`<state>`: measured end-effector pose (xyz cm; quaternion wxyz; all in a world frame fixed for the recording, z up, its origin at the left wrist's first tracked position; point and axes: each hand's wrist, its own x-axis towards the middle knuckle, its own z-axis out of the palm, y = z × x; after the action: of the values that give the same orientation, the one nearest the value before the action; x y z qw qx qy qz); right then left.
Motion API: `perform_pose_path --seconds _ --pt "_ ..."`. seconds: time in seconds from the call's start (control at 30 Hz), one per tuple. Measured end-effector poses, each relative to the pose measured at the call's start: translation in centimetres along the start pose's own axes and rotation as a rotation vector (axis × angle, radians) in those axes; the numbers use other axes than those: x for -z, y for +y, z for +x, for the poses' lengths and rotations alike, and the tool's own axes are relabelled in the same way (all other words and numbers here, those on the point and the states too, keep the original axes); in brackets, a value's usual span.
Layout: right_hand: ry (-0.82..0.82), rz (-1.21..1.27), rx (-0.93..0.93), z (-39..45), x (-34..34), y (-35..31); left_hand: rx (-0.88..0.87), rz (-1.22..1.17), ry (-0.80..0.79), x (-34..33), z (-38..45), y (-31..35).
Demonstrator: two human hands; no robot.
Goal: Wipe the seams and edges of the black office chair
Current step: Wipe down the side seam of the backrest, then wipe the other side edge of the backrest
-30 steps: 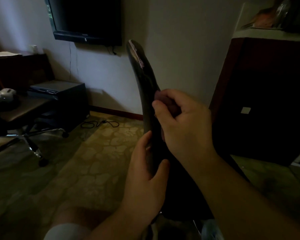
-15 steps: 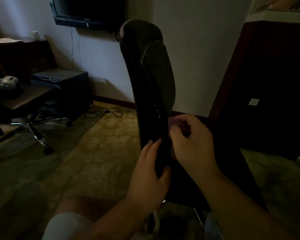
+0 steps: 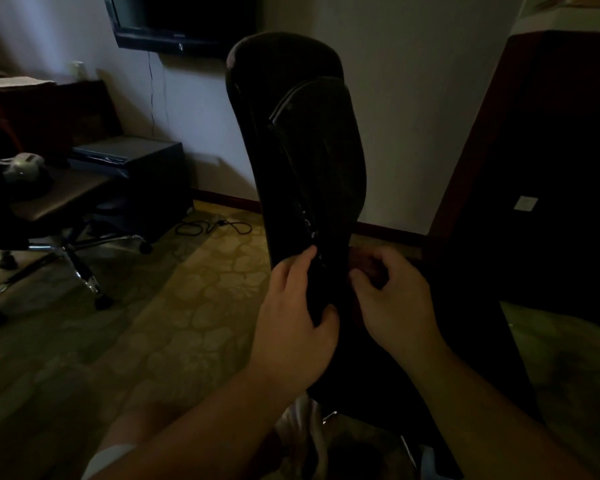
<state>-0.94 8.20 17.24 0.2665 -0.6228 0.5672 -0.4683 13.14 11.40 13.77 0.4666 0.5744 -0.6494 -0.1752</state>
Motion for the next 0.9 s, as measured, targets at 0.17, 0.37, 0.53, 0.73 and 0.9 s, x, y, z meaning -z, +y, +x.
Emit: perform_pose_path --seconds 0.17,0.37,0.53,0.73,0.9 --pt "-0.013 0.001 -0.014 0.9 -0.6 0.5 0.051 0.036 -0.046 1.3 3.6 -1.4" --pt "-0.01 -0.002 -0.017 1.1 -0.2 0.9 0.264 0.016 -0.35 1.9 8.1 -4.4" --pt "0.031 -0.037 -0.041 0.7 0.9 2.7 0.112 0.075 -0.352 -0.5 6.6 -4.5" --pt "0.045 -0.118 -0.16 -0.6 3.0 8.7 0.124 -0.049 -0.507 -6.0 3.9 -5.0" --pt "-0.066 -0.228 -0.252 -3.1 6.7 15.0 0.172 -0.027 -0.707 -11.9 -0.3 -4.9"
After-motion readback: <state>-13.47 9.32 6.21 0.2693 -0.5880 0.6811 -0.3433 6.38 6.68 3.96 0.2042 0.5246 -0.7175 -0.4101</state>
